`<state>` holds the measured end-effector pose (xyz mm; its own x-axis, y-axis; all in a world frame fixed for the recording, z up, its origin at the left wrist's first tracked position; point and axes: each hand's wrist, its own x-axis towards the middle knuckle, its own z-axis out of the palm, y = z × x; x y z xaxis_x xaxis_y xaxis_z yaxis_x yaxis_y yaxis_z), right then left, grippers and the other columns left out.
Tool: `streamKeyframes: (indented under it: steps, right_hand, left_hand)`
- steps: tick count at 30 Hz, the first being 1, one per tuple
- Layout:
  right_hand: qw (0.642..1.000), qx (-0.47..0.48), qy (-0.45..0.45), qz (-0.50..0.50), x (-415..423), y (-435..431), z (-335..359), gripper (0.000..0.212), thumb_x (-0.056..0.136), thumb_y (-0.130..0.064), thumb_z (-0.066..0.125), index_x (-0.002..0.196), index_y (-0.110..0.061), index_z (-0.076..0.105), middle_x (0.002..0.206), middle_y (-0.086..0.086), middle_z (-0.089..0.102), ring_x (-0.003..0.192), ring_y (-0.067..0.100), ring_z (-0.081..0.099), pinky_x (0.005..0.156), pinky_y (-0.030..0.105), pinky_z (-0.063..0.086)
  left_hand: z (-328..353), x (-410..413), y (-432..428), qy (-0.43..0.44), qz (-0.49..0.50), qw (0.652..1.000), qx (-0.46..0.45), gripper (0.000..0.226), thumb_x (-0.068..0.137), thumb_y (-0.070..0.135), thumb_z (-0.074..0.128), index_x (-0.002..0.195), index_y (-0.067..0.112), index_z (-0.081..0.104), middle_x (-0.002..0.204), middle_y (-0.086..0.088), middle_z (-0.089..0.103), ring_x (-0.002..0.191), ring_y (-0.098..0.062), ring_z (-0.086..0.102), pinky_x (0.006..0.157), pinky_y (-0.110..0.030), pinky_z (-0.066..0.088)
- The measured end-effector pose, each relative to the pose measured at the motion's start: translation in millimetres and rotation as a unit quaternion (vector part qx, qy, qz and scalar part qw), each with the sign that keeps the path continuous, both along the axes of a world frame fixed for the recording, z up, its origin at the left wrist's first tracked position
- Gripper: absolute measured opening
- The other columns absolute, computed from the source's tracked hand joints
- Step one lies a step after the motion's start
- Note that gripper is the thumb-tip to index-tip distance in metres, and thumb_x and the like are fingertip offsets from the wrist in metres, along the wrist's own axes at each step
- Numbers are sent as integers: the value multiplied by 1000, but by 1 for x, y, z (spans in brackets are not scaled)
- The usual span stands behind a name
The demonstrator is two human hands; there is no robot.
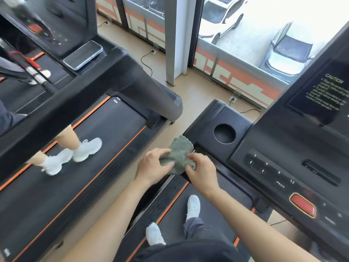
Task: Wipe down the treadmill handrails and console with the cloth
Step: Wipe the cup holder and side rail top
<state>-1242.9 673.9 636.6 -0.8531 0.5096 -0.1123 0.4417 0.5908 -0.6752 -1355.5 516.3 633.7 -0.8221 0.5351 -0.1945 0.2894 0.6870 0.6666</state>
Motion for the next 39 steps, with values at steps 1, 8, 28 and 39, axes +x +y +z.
streamKeyframes:
  steps: [1, 8, 28, 39]
  right_hand:
    - [999, -30, 20, -10, -4, -3, -1, 37, 84, -14, 63, 121, -17, 67, 118, -4, 66, 106, 17, 60, 96, 37, 50]
    - [1000, -19, 7, -6, -25, -26, -17, 56, 90, -5, 65, 144, -17, 52, 162, 5, 28, 130, 30, 35, 112, 32, 31]
    - [944, 168, 74, 275, 28, -120, -31, 51, 79, -15, 84, 128, -17, 68, 151, 8, 49, 134, 32, 48, 109, 46, 42]
    - [897, 139, 121, 403, 66, -180, -49, 53, 82, -12, 78, 132, -12, 63, 150, 4, 50, 143, 27, 39, 114, 45, 39]
  left_hand:
    - [1, -3, 0, 1, 11, 1000, 8, 40, 85, 33, 74, 125, 33, 69, 124, 13, 68, 111, -11, 64, 93, -27, 51]
    - [-7, -6, 11, -31, -37, 999, 13, 53, 94, 27, 70, 145, 30, 56, 150, 7, 54, 136, -13, 53, 111, -27, 41]
    - [-20, 76, -151, 54, 42, 995, -72, 64, 88, 59, 68, 146, 37, 53, 132, 13, 66, 119, -18, 56, 90, -33, 46]
    - [-37, 152, -236, 229, 151, 960, -63, 42, 77, 41, 85, 113, 19, 78, 107, 4, 72, 92, -24, 64, 76, -38, 52]
